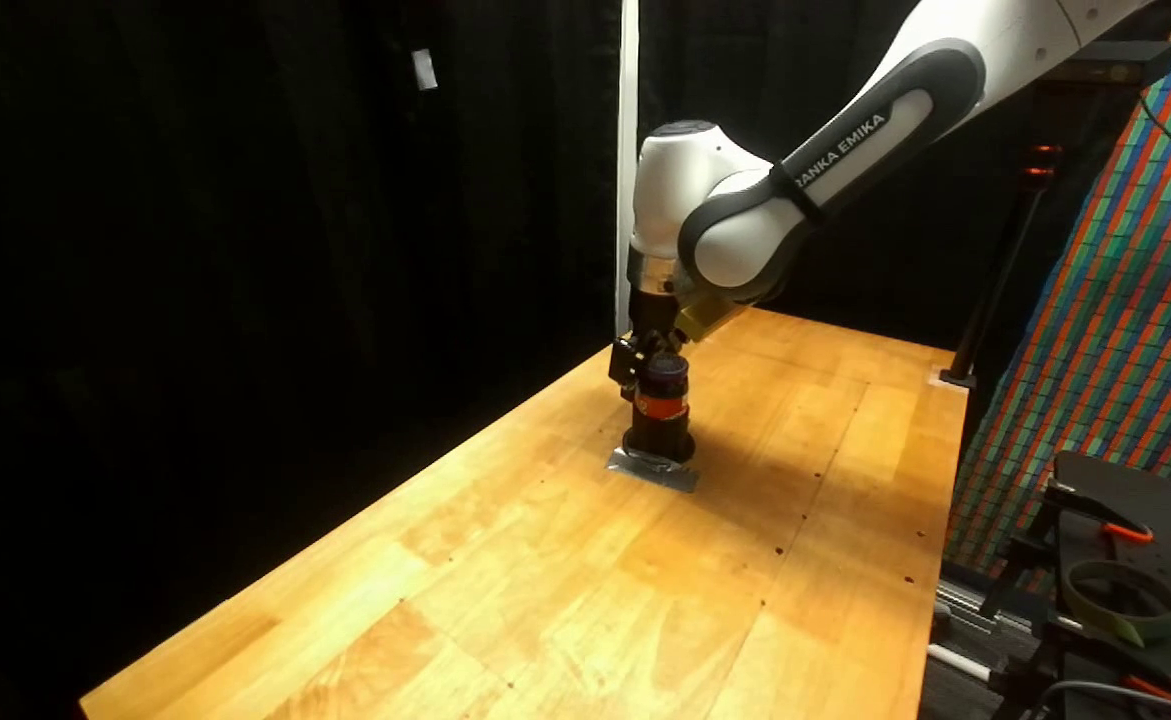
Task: Put the elastic around the bottle
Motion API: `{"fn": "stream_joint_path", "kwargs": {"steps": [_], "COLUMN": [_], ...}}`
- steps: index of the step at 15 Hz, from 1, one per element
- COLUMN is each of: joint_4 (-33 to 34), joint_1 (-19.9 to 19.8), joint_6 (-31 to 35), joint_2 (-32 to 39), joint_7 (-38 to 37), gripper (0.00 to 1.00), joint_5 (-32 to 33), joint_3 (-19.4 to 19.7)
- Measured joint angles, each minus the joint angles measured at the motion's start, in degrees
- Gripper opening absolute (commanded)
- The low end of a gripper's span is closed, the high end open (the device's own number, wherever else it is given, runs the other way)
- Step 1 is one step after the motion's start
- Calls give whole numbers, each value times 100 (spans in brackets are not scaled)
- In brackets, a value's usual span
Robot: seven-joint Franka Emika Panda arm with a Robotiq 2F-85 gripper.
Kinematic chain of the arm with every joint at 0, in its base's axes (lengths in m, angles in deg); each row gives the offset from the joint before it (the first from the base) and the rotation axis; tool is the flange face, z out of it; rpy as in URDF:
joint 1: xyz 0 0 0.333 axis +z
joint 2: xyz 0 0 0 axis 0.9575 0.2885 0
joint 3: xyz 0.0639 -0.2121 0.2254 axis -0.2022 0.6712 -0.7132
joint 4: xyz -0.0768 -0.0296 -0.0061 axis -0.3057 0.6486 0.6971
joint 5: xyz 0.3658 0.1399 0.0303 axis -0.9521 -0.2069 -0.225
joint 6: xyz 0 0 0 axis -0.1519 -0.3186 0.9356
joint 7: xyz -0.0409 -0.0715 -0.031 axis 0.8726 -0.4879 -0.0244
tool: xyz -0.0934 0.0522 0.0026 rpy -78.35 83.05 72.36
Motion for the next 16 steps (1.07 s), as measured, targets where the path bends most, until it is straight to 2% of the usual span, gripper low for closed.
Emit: {"fn": "stream_joint_path", "kwargs": {"steps": [6,16], "joint_4": [-77,-1166], "joint_1": [-353,-830], "joint_6": [-780,-787], "joint_2": [-301,-1183], "joint_7": [591,1293], "gripper": [100,100], "joint_5": [-563,-1568], "joint_3": [-379,-658]}}
